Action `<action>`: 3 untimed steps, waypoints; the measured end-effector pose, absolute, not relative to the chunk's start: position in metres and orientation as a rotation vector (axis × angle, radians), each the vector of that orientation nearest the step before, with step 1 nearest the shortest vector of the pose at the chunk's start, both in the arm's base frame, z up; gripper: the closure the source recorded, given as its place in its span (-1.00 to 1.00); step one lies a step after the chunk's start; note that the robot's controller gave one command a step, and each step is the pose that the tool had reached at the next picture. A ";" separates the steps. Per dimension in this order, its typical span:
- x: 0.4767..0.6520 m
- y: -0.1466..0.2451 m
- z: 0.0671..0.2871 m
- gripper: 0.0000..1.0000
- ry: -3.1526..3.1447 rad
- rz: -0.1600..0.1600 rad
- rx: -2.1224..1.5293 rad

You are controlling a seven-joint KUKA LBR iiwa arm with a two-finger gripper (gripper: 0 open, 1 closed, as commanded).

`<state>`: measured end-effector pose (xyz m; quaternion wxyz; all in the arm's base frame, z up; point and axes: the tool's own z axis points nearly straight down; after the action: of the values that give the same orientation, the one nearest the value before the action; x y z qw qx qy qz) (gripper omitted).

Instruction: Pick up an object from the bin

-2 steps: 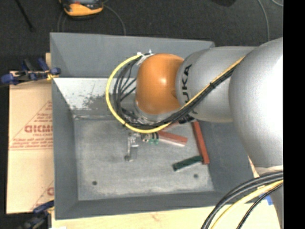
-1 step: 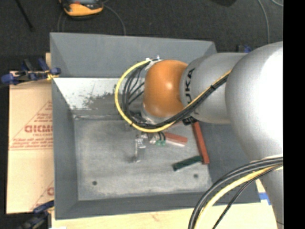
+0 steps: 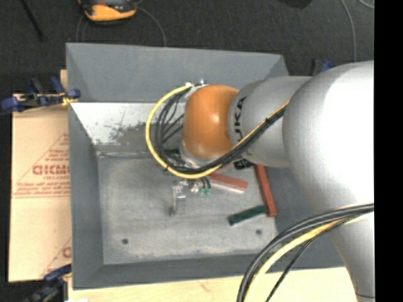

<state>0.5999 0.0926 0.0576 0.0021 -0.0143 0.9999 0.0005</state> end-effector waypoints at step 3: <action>0.574 0.022 0.103 1.00 3.144 -0.001 -0.041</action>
Offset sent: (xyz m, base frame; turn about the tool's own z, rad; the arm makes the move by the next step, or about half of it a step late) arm 0.0000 0.0000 0.0000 0.0000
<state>0.5740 0.0219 0.1025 -0.0012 -0.0130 0.9999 -0.0004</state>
